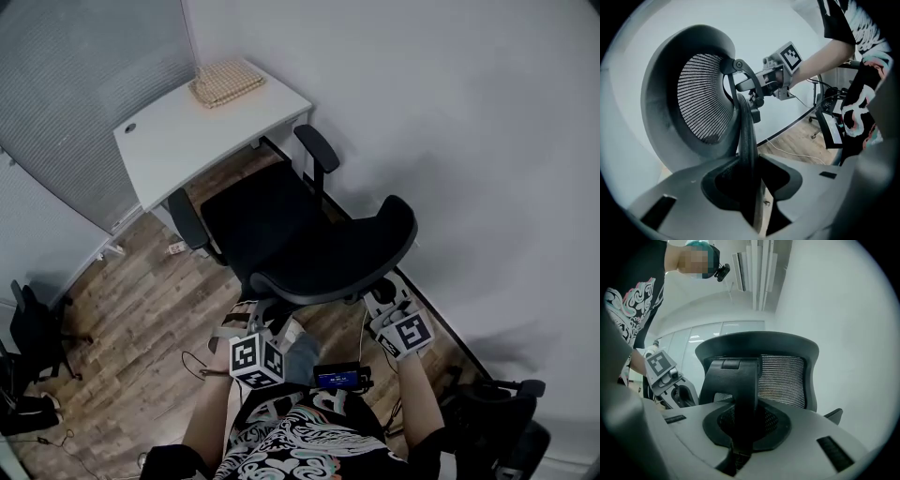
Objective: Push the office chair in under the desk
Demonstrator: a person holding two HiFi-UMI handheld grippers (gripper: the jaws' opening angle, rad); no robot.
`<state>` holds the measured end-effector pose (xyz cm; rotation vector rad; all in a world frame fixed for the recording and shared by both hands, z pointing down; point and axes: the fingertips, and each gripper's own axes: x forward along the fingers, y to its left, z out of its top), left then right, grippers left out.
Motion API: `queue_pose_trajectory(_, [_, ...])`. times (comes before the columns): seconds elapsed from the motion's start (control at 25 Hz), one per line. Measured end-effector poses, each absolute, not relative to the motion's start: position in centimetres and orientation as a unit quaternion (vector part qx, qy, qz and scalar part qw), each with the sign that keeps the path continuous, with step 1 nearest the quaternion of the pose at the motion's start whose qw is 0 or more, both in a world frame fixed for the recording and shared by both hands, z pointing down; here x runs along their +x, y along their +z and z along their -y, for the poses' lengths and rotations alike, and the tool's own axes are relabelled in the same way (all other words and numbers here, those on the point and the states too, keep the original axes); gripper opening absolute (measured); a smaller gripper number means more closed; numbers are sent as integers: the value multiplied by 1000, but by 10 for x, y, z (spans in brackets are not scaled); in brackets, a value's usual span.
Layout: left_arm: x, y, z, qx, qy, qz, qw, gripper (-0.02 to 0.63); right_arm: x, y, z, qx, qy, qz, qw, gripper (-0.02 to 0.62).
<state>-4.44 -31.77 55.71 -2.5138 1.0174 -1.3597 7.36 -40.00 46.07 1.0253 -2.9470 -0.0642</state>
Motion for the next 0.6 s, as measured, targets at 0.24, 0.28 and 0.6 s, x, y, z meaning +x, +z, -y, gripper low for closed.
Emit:
queue_pose_trajectory(0.24, [-41, 557, 330, -826, -445, -344, 35, 144, 74, 460, 417, 316, -19, 949, 10, 54])
queue_pose_trajectory(0.28, [-40, 556, 332, -826, -445, -344, 35, 144, 75, 460, 420, 317, -20, 948, 9, 54])
queue_pose_trajectory(0.6, [-31, 554, 350, -822, -443, -359, 22, 144, 82, 458, 444, 318, -20, 948, 5, 54])
